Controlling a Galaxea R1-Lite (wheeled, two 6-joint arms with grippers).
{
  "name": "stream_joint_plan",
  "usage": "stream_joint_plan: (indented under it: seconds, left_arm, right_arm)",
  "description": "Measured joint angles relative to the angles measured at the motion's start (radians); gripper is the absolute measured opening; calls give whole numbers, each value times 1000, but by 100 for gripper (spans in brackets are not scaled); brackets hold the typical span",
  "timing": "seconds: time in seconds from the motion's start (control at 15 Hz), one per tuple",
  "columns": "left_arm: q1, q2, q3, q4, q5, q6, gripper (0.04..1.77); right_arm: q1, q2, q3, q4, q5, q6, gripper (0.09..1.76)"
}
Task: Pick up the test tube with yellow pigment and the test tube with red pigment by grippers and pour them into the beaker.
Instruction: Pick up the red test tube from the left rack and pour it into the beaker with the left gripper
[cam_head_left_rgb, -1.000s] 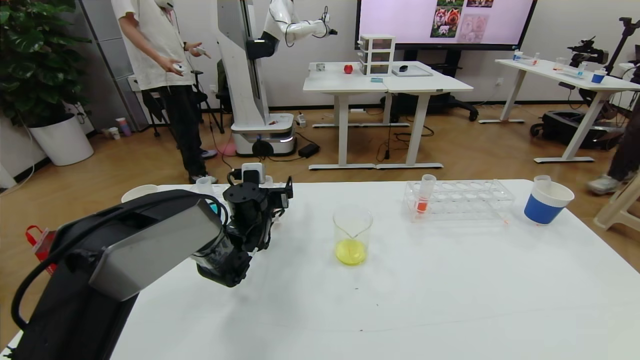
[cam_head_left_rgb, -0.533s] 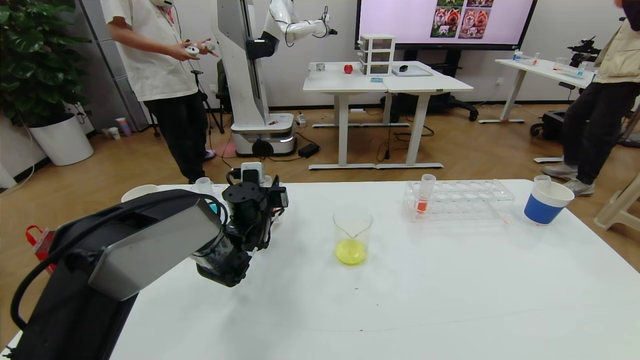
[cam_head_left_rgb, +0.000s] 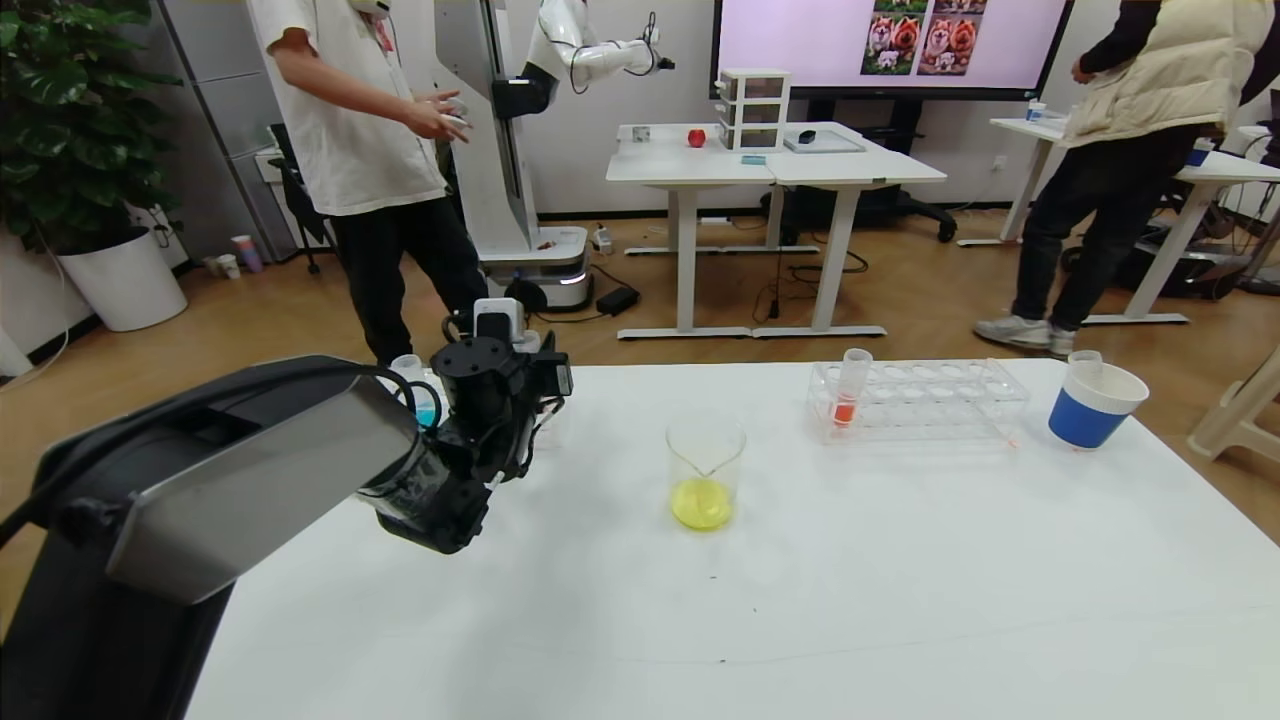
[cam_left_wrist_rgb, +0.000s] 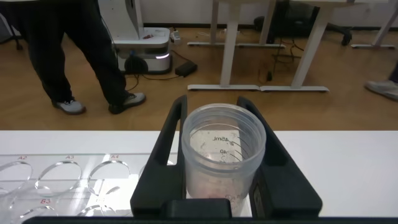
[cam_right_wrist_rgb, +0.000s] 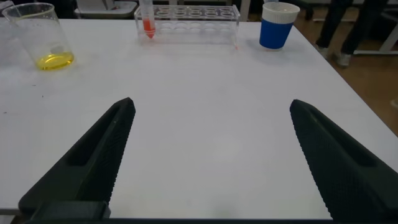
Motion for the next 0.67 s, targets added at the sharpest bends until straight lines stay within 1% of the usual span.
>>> stream_joint_plan:
  seconds: [0.2, 0.33, 0.4, 0.53, 0.6, 0.67]
  left_arm:
    - [6, -77, 0, 80, -28, 0, 54]
    - [7, -113, 9, 86, -37, 2, 54]
    - [6, -126, 15, 86, -54, 2, 54]
    - [5, -150, 27, 87, -129, 23, 54]
    - [5, -160, 28, 84, -179, 47, 54]
    - [9, -167, 29, 82, -250, 65, 54]
  right_arm:
    - [0, 0, 0, 0, 0, 0, 174]
    - [0, 0, 0, 0, 0, 0, 174]
    - [0, 0, 0, 0, 0, 0, 174]
    - [0, 0, 0, 0, 0, 0, 174]
    - [0, 0, 0, 0, 0, 0, 174]
    - [0, 0, 0, 0, 0, 0, 174]
